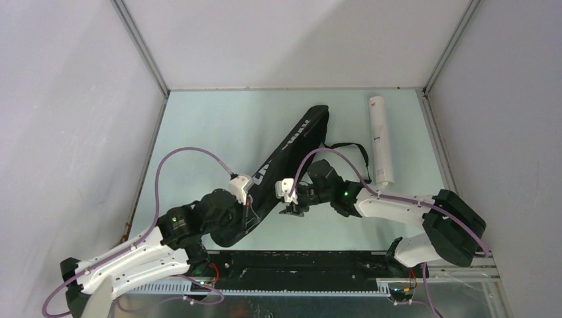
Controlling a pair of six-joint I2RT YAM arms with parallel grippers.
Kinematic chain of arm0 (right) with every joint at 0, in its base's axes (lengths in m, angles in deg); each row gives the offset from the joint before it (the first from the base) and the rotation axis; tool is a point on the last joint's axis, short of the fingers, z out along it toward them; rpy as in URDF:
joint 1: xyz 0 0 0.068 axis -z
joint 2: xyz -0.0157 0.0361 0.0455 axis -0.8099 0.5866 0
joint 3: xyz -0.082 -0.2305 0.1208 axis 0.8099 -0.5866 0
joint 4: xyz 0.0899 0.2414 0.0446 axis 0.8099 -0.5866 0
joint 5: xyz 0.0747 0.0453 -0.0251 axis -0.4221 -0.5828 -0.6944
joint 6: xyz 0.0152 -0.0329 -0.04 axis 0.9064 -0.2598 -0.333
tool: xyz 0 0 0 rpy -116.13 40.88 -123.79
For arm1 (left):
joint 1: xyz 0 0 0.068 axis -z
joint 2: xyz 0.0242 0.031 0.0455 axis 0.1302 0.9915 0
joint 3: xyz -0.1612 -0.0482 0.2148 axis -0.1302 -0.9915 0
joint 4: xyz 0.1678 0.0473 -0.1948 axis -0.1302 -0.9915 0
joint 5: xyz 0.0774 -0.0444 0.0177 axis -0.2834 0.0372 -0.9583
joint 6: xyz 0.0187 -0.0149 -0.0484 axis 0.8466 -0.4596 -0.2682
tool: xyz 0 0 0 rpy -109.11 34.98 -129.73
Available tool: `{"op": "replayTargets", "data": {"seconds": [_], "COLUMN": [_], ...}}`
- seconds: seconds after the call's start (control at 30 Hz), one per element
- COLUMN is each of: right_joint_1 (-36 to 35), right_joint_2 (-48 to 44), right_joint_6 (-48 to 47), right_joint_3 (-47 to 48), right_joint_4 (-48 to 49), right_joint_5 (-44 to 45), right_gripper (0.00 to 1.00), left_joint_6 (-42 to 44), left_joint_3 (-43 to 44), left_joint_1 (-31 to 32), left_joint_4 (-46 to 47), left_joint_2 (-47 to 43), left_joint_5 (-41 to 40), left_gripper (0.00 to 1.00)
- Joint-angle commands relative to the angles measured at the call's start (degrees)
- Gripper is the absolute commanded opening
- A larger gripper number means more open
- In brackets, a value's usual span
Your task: Pack up the badminton gear
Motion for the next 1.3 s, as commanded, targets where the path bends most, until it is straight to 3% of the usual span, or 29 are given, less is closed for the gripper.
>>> {"op": "replayTargets", "data": {"seconds": [0.0,0.43,0.6,0.8,1.03,1.27], "right_joint_1": [-1.2,-2.4,-2.3,-1.9,-0.8,5.4], "right_joint_2": [0.9,1.5,1.2,-0.2,-0.4,-0.8], "right_joint_6": [-1.4,1.4,1.4,-0.5,-0.1,7.0], "right_joint_3": [2.8,2.9,4.2,6.6,9.1,8.3], "right_joint_4": [0.7,6.9,3.9,-3.6,-13.0,-13.2], "right_joint_5": [1.0,2.5,1.2,0.0,12.3,11.4], "right_gripper": [0.52,0.43,0.20,0.00,0.00,0.00], "left_joint_6": [-1.0,-1.0,-1.0,-1.0,-0.8,-1.3], "left_joint_3": [1.7,1.7,1.8,2.3,3.6,3.4], "left_joint_1": [0.6,0.7,0.8,0.9,1.0,1.0], "left_joint_4": [1.4,1.2,1.0,-0.2,-3.1,-4.0], "left_joint_2": [-1.0,-0.5,-0.4,0.6,0.1,-1.5], "left_joint_5": [0.6,0.8,0.6,0.0,-1.9,-2.4], "left_gripper": [0.00,0.00,0.00,0.00,0.00,0.00]}}
